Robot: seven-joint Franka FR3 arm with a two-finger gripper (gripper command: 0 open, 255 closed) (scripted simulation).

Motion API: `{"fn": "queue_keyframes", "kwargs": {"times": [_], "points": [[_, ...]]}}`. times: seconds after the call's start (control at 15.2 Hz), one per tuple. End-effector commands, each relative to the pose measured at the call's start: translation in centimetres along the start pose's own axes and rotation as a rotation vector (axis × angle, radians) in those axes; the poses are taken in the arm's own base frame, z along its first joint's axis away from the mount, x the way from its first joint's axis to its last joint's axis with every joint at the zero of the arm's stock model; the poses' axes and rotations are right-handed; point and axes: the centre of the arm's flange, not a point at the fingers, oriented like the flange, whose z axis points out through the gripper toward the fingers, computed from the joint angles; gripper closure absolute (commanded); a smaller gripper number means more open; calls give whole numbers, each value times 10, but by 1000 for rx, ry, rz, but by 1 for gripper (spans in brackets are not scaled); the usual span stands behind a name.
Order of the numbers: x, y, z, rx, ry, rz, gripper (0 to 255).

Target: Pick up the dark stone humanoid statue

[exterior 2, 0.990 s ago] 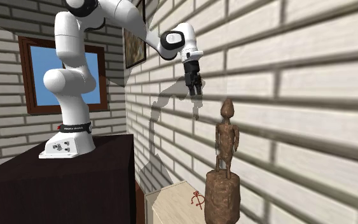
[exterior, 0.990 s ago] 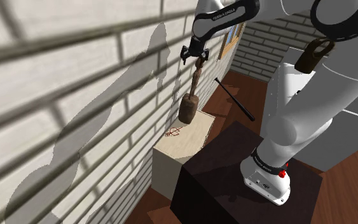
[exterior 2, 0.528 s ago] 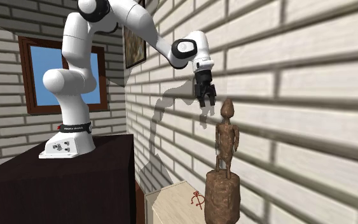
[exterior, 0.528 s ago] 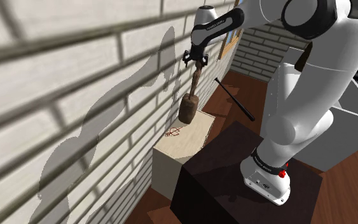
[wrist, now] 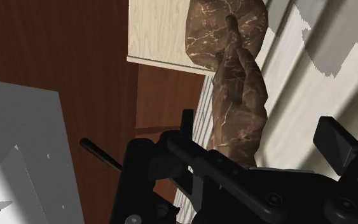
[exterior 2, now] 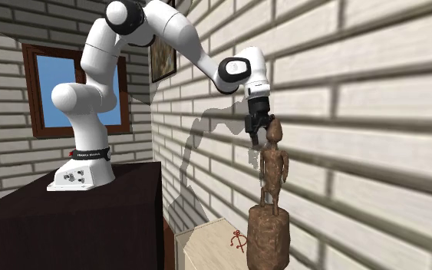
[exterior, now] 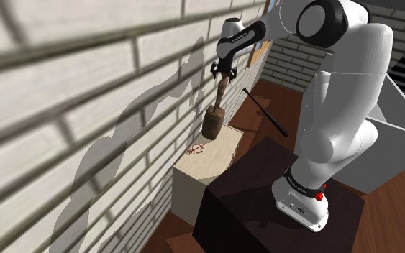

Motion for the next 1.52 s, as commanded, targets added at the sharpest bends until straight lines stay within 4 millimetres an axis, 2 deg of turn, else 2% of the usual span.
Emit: {"fn": "queue_keyframes", "kwargs": {"times": [0.0,0.2,0.4,0.46,1.06,1.45], "points": [[-3,-1,11,0,1,4,0],[-6,-1,27,0,1,4,0],[-6,-1,30,0,1,4,0],[-7,-1,30,0,1,4,255],[-6,-1,30,0,1,4,255],[0,-1,-1,0,1,4,255]]}}
